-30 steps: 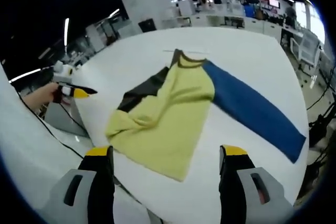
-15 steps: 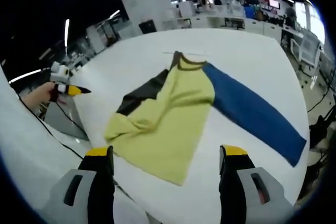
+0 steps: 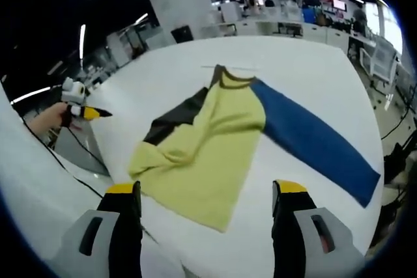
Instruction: Fold the garment on the visible template until the final outline fits inside the template.
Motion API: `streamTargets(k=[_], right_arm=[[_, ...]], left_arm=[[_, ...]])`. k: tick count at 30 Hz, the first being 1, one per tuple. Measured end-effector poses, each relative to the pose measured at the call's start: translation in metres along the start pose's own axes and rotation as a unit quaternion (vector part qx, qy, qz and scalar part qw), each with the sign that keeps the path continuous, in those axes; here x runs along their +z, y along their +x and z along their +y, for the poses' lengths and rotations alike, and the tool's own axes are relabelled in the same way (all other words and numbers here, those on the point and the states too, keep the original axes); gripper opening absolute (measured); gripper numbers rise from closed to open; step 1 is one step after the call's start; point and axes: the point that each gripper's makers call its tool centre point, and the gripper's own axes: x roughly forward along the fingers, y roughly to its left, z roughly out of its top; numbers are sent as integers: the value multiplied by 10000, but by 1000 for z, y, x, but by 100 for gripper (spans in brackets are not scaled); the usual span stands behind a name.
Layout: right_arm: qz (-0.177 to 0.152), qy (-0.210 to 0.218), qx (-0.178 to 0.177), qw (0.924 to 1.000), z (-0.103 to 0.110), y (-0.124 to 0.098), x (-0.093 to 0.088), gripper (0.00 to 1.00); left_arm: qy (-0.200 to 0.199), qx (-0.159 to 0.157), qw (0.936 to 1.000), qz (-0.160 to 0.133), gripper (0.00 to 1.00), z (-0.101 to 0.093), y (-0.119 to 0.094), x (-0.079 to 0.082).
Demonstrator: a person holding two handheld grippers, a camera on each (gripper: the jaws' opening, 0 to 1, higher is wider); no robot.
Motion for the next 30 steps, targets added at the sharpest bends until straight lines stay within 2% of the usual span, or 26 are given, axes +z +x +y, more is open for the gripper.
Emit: streamTargets(k=[13, 17, 21, 30], right_arm=[[-8, 83, -84, 9999, -2, -6, -6, 82], [-18, 105, -114, 9999, -3, -8, -7, 82], [-23, 131, -154, 9998, -2, -11, -8, 82], [-30, 219, -286, 9993, -5, -20, -14, 82]], left_arm=[[-15, -137, 9997, 187, 99, -6, 10, -10], [-83, -233, 9993, 286, 95, -11, 18, -15], [-22, -456, 9979, 460, 92, -26, 28, -23], [-28, -779, 9948, 663, 84, -38, 48, -32]])
